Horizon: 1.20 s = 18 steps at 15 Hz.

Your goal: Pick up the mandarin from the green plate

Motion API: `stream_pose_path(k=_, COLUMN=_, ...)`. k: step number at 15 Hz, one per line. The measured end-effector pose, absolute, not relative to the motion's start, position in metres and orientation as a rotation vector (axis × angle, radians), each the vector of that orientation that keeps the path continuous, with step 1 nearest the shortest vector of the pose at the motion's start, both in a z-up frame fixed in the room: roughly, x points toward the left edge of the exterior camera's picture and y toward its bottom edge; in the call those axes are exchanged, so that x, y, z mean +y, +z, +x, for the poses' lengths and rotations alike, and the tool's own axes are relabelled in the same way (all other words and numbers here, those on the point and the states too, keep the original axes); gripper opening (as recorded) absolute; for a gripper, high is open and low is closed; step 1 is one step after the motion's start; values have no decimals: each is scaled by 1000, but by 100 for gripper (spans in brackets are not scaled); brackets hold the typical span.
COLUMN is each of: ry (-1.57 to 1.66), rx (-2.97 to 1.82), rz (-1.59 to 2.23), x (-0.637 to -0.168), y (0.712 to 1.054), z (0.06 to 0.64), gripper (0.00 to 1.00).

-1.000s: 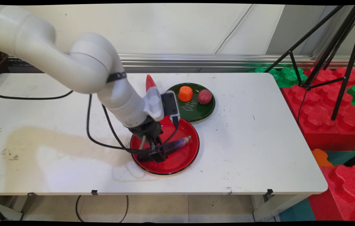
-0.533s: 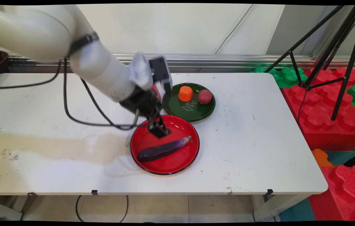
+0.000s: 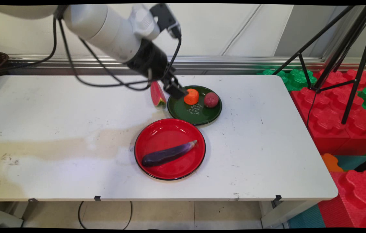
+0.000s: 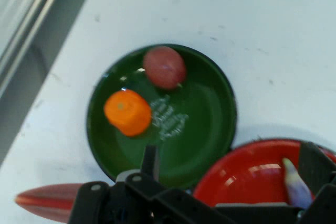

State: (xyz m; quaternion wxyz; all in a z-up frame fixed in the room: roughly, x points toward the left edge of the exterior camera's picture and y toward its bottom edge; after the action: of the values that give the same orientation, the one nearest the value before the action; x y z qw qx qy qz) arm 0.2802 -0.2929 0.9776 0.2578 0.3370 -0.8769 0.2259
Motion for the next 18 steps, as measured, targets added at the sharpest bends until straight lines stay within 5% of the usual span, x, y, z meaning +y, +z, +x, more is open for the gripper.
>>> stream_pose_path(k=8, ry=699, rx=-2286, rz=1109, x=-366, y=964, z=272, gripper=100)
stream_pose_path(k=18, ry=675, rx=-2364, rz=1222, x=-452, y=882, z=261, gripper=100)
